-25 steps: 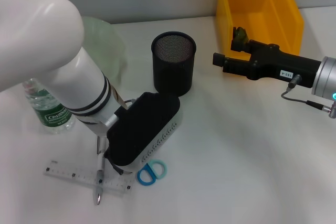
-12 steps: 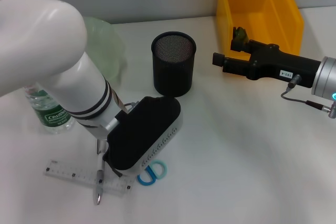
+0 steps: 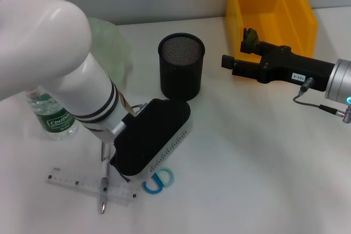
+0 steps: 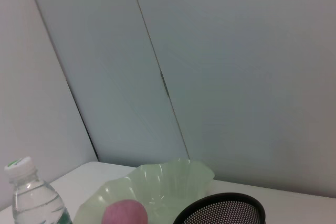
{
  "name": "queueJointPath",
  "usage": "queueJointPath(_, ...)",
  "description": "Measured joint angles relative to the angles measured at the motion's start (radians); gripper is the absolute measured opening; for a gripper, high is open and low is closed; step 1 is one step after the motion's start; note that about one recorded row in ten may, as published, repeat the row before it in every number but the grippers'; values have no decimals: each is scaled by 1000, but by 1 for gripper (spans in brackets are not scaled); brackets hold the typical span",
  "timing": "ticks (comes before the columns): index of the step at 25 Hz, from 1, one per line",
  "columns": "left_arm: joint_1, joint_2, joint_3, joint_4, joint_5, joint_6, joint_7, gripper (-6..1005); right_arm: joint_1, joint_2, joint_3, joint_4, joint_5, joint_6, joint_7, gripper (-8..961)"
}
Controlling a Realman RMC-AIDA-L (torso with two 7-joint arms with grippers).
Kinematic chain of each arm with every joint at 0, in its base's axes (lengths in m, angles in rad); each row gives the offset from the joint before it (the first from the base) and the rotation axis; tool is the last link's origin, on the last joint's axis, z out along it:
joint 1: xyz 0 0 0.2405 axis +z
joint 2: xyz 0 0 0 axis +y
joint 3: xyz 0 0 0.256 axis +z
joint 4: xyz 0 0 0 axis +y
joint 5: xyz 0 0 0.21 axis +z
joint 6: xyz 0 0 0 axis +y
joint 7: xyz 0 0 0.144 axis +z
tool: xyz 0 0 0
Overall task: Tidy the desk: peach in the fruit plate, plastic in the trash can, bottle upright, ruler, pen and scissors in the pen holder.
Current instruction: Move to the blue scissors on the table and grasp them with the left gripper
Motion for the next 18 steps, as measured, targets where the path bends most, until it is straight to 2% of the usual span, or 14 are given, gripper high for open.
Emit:
queueJointPath(12, -1, 0, 21, -4, 5, 2, -2, 762, 10, 0, 0, 1, 0, 0, 0, 816)
queueJointPath(17, -8, 0, 40, -11, 11, 5, -15, 580, 13, 0, 0, 1, 0, 0, 0, 816)
queueJointPath(18, -8, 0, 40, -11, 11, 5, -15, 576, 14, 0, 0, 2, 0, 0, 0, 815)
